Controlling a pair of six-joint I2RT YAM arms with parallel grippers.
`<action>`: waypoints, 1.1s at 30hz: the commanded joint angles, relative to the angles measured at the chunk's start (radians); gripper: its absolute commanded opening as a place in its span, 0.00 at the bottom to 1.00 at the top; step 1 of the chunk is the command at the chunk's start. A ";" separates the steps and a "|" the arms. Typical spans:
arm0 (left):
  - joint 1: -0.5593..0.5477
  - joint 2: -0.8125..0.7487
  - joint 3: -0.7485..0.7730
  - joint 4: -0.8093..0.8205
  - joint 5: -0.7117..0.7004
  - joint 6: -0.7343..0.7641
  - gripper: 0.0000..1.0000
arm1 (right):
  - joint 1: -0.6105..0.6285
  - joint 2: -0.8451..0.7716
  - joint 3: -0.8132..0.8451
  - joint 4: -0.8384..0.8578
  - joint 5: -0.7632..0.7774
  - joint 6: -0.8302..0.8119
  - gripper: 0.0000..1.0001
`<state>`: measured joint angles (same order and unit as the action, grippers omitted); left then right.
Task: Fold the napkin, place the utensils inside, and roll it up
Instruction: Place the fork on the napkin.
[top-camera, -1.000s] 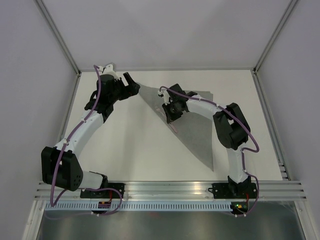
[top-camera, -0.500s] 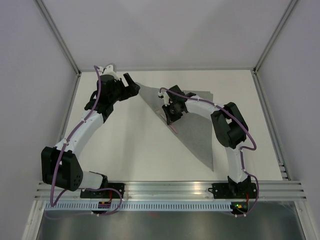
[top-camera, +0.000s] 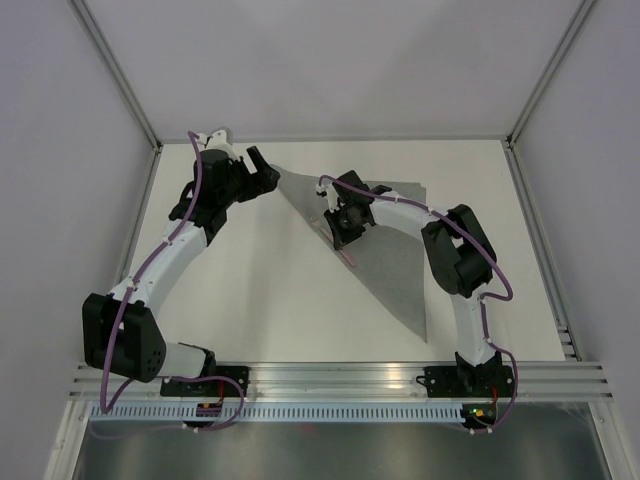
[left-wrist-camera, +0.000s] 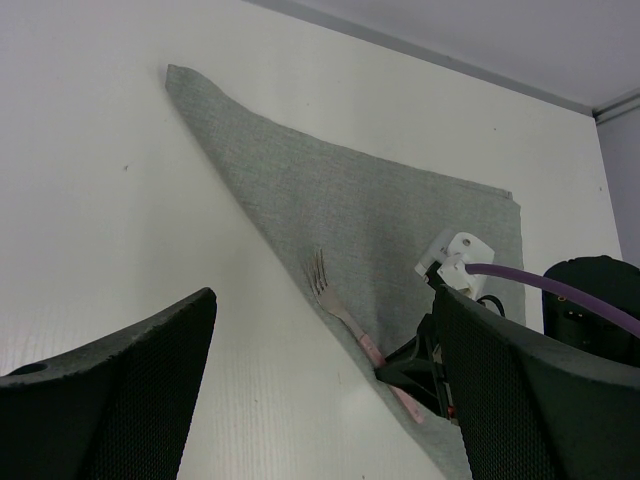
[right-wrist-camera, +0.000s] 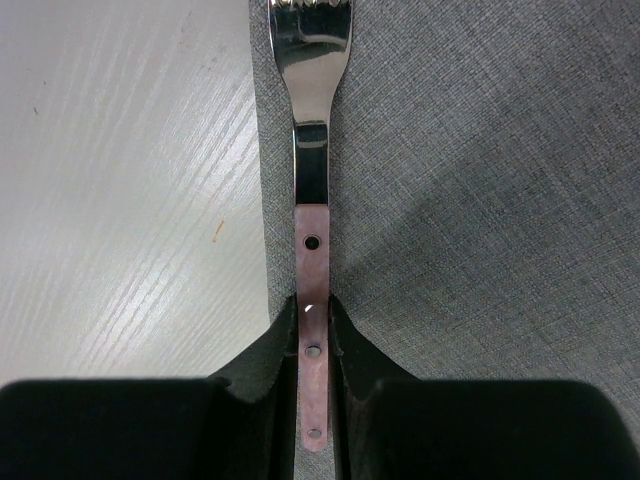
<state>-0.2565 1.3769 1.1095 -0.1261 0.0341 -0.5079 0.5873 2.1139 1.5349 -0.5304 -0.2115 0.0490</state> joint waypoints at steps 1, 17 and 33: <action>0.003 -0.035 0.012 0.003 -0.007 0.016 0.94 | 0.005 -0.023 0.024 -0.022 0.032 0.015 0.01; 0.003 -0.047 -0.004 0.005 -0.011 0.011 0.94 | 0.006 -0.061 0.010 -0.043 0.043 0.006 0.01; 0.003 -0.044 -0.020 0.019 -0.005 0.008 0.94 | 0.023 -0.086 -0.015 -0.063 0.043 0.005 0.01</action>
<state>-0.2565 1.3640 1.1019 -0.1249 0.0292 -0.5079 0.6029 2.0804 1.5261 -0.5674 -0.1886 0.0441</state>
